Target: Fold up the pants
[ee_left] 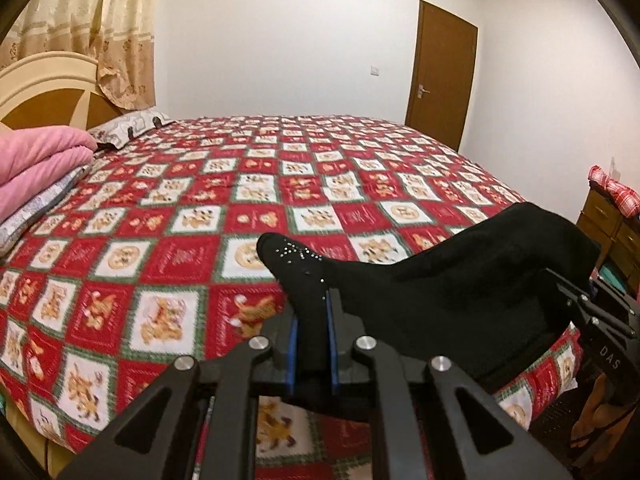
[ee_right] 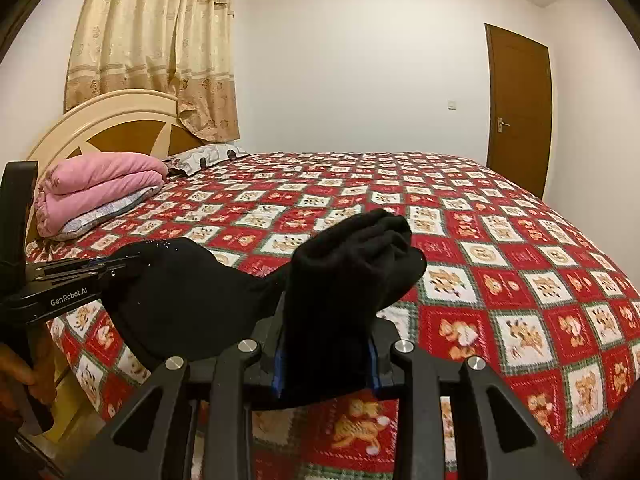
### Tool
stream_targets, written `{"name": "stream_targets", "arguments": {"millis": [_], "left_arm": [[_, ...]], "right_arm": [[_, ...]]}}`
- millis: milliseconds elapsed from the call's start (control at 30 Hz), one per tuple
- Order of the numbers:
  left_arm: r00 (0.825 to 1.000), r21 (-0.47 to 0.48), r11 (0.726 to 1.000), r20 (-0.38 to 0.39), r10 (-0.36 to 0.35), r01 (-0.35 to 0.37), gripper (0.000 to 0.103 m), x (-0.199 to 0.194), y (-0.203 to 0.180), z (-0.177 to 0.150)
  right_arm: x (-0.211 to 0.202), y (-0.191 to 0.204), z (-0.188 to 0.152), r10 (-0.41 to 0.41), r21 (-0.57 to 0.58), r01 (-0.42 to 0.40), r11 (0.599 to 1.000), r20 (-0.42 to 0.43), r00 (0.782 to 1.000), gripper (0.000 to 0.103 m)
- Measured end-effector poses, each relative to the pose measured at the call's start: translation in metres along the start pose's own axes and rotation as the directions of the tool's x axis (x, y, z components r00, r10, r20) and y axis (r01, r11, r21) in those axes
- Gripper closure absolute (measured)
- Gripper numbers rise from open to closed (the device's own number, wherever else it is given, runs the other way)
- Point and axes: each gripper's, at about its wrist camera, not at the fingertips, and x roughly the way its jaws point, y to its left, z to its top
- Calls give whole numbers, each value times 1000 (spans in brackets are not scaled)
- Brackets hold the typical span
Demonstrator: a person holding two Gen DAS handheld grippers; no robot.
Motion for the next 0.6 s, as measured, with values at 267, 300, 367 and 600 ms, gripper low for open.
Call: {"name": "stream_targets", "arguments": {"millis": [267, 300, 367, 600], "left_arm": [[1000, -20, 999, 13, 28, -28, 91, 4, 24, 13], [999, -24, 999, 12, 34, -33, 91, 6, 28, 15], [999, -31, 999, 12, 41, -41, 91, 7, 35, 17], [997, -63, 995, 14, 78, -77, 91, 12, 66, 24]], "right_arm": [[19, 18, 13, 36, 13, -36, 999, 5, 999, 72], [23, 22, 16, 42, 11, -42, 999, 7, 999, 72], [27, 28, 19, 53, 8, -53, 999, 9, 999, 72], [51, 55, 38, 98, -16, -98, 995, 12, 995, 72]]}}
